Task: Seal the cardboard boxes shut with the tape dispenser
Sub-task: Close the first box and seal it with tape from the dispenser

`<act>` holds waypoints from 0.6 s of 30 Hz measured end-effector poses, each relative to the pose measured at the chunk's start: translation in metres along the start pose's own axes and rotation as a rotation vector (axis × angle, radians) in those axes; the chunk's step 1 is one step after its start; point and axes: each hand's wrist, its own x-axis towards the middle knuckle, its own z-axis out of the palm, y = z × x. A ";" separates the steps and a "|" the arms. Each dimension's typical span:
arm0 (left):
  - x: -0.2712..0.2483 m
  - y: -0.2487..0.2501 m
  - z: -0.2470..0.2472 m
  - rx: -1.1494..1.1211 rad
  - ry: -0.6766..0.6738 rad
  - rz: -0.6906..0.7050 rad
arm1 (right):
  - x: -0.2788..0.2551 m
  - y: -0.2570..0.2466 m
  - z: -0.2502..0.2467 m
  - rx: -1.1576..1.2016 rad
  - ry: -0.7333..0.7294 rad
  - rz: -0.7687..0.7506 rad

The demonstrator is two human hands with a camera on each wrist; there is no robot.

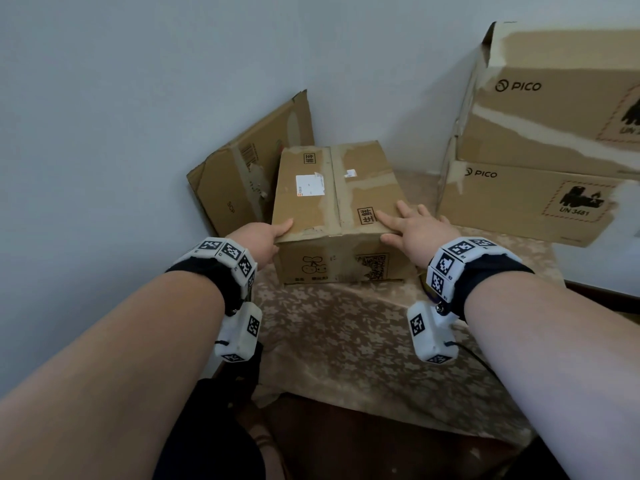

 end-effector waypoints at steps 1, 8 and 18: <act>0.000 0.002 0.000 0.031 -0.006 -0.012 | -0.002 0.002 -0.001 -0.003 0.003 0.001; 0.002 0.028 -0.010 0.252 -0.103 -0.148 | -0.021 0.020 -0.001 0.089 0.074 0.051; -0.001 0.046 -0.004 0.308 -0.013 -0.186 | -0.033 0.034 0.003 0.023 -0.007 0.221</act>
